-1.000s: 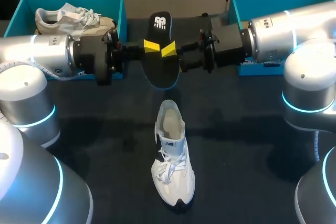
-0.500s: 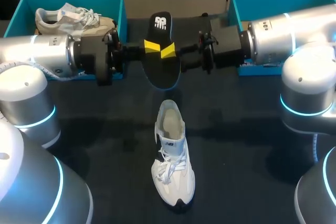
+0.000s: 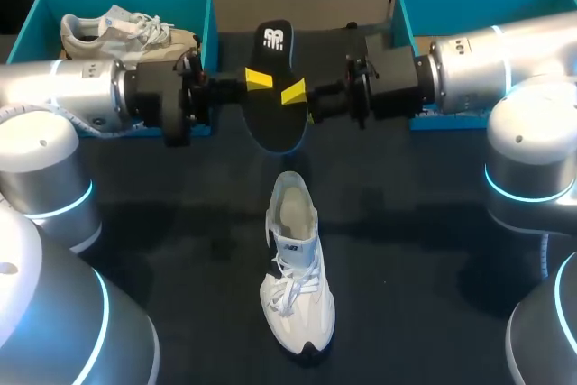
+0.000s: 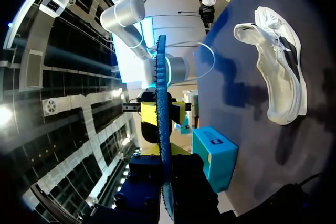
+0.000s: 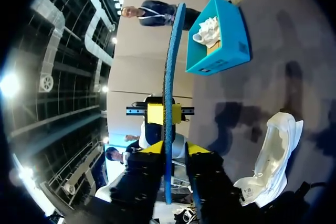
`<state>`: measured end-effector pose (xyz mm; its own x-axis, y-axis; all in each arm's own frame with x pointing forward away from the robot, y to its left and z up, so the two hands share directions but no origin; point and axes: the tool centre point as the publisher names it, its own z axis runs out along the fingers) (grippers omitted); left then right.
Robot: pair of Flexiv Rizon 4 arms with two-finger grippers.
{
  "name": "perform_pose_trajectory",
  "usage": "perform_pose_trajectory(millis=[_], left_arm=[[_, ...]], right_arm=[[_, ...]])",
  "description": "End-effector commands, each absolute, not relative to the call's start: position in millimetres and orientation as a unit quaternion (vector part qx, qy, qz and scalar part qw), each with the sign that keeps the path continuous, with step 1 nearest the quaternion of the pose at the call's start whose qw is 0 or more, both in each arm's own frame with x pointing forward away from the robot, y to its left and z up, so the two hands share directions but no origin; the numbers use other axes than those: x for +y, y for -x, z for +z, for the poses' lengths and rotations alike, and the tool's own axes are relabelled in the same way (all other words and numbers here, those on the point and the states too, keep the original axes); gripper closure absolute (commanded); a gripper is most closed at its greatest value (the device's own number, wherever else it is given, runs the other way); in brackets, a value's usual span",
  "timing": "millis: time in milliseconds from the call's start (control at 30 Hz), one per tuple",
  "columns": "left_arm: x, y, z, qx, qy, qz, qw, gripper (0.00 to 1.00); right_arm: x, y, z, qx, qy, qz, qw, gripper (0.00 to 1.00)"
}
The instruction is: Take the shoe out of the shoebox, open the shoe tongue, remove and reinsert the insole, then place the shoe into the shoebox
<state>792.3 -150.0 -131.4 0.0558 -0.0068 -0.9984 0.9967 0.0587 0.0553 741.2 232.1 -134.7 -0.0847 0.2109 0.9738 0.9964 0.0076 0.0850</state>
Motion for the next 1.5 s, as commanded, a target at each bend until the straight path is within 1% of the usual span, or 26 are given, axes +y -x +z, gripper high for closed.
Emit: perform_pose_trajectory(millis=[33,100,167,233,267,300,367,433,600,733,867,967,1000,1033,1067,1100,1367,1400,1433,1467,1500], left_arm=[[-150.4,-793.2,-131.7,0.498,-0.497,-0.472,0.531,1.00],[-150.6,-793.4,-131.8,0.498,-0.497,-0.472,0.531,1.00],[-150.9,-793.5,-131.9,0.497,-0.498,-0.472,0.531,1.00],[-151.1,-793.6,-132.0,0.497,-0.498,-0.472,0.531,1.00],[-151.3,-793.6,-132.1,0.497,-0.498,-0.472,0.531,1.00],[-151.4,-793.6,-132.2,0.497,-0.499,-0.471,0.531,1.00],[-151.5,-793.7,-132.4,0.497,-0.499,-0.471,0.531,1.00],[-151.6,-793.9,-132.7,0.497,-0.499,-0.470,0.531,1.00],[-151.5,-794.6,-133.2,0.498,-0.499,-0.469,0.532,1.00],[-151.1,-795.4,-133.3,0.498,-0.498,-0.468,0.533,1.00],[-151.1,-795.6,-133.5,0.499,-0.498,-0.467,0.534,1.00],[-151.2,-795.8,-133.5,0.499,-0.497,-0.467,0.535,1.00],[-151.2,-795.9,-133.4,0.498,-0.497,-0.467,0.535,1.00],[-151.3,-795.9,-133.4,0.498,-0.497,-0.466,0.536,1.00],[-151.5,-796.0,-133.3,0.498,-0.497,-0.466,0.536,1.00],[-151.7,-796.1,-133.3,0.498,-0.497,-0.466,0.536,1.00],[-152.7,-795.2,-133.9,0.500,-0.499,-0.466,0.532,1.00],[-152.7,-795.1,-134.0,0.502,-0.499,-0.466,0.531,0.75],[-152.4,-794.7,-134.1,0.502,-0.499,-0.466,0.530,0.42],[-151.8,-794.1,-134.2,0.504,-0.499,-0.467,0.528,0.00],[-150.7,-793.2,-134.3,0.505,-0.499,-0.467,0.527,0.00]], right_arm=[[235.2,-741.7,-136.7,-0.570,0.527,-0.466,0.424,1.00],[236.1,-741.8,-136.6,-0.570,0.526,-0.467,0.425,1.00],[237.9,-742.0,-135.7,-0.570,0.525,-0.468,0.426,0.71],[237.7,-742.0,-135.6,-0.570,0.524,-0.468,0.426,0.64],[237.6,-742.0,-135.5,-0.571,0.524,-0.468,0.426,0.59],[237.6,-742.1,-135.4,-0.571,0.523,-0.468,0.426,0.57],[237.5,-742.1,-134.7,-0.571,0.523,-0.468,0.426,0.57],[237.6,-742.1,-134.4,-0.571,0.522,-0.468,0.426,0.60],[240.5,-742.9,-134.0,-0.572,0.521,-0.466,0.429,0.64],[242.2,-743.8,-133.7,-0.573,0.518,-0.466,0.430,0.73],[244.4,-744.4,-132.9,-0.575,0.516,-0.466,0.431,0.70],[244.9,-744.5,-132.9,-0.575,0.515,-0.466,0.432,0.72],[245.0,-744.5,-132.9,-0.575,0.515,-0.466,0.432,0.73],[245.1,-744.5,-132.9,-0.575,0.515,-0.466,0.433,0.78],[245.2,-744.4,-132.9,-0.575,0.515,-0.466,0.433,0.95],[245.3,-744.3,-133.0,-0.575,0.515,-0.466,0.432,1.00],[244.1,-742.3,-134.0,-0.575,0.514,-0.471,0.428,1.00],[243.8,-742.2,-134.1,-0.575,0.514,-0.473,0.426,1.00],[243.1,-742.1,-134.1,-0.574,0.513,-0.475,0.425,1.00],[242.4,-742.2,-134.3,-0.574,0.512,-0.478,0.424,1.00],[241.4,-742.2,-134.6,-0.572,0.511,-0.483,0.421,1.00]])
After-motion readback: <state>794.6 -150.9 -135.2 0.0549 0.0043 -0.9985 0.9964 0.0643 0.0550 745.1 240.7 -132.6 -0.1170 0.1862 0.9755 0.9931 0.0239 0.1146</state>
